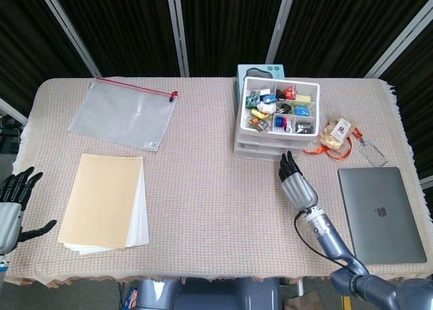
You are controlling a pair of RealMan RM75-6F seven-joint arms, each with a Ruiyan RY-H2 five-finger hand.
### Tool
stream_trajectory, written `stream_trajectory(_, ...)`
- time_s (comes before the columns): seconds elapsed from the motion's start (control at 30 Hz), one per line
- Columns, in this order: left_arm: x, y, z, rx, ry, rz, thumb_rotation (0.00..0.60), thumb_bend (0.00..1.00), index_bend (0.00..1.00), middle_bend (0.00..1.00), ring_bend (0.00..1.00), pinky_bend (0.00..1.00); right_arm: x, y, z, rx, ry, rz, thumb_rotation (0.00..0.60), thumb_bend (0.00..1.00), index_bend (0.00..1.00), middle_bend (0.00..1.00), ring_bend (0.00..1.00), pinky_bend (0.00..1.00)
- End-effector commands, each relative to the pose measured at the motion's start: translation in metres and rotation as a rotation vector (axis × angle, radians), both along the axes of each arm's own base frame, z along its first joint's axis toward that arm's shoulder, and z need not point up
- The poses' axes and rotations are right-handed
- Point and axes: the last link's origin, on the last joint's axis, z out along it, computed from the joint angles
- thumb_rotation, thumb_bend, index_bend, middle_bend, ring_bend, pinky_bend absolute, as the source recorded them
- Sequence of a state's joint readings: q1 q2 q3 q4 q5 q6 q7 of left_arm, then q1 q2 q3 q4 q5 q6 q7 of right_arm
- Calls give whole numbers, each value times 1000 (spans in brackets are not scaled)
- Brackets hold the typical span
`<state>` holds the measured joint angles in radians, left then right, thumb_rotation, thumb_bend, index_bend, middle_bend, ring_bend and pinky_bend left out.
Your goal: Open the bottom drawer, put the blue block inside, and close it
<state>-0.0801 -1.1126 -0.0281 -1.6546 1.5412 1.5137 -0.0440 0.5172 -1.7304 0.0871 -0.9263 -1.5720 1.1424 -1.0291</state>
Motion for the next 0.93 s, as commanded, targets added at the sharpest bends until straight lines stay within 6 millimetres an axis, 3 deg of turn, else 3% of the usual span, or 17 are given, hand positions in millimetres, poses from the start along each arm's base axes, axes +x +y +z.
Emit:
stream_trajectory(0.03, 0, 0, 0, 0, 4, 0, 600, 179, 78, 0, 0, 0, 4, 10, 8, 11, -60, 17, 600, 415, 234, 122, 24, 0)
stream_trajectory(0.27, 0, -1, 0, 3, 15, -1, 600, 179, 78, 0, 0, 0, 19, 32, 51, -5, -352, 2, 600, 227, 195, 122, 25, 19)
stream_trajectory(0.43, -2, -1, -1, 1, 32, 3, 600, 179, 79, 0, 0, 0, 23, 58, 98, -9, -713, -87, 600, 45, 144, 91, 6, 49)
stream_trajectory(0.57, -3, -2, -2, -8, 68, 9, 600, 179, 79, 0, 0, 0, 15, 81, 133, 3, -965, -192, 600, 3, 127, 72, 0, 49)
stream_trajectory(0.73, -5, -2, -3, -9, 130, 8, 600, 181, 78, 0, 0, 0, -3, 111, 155, 13, -1193, -364, 600, 0, 93, 9, 0, 49)
stream_trajectory(0.93, -5, -2, -3, -5, 146, 3, 600, 180, 76, 0, 0, 0, -23, 126, 176, -8, -1197, -377, 600, 0, 64, 0, 0, 48)
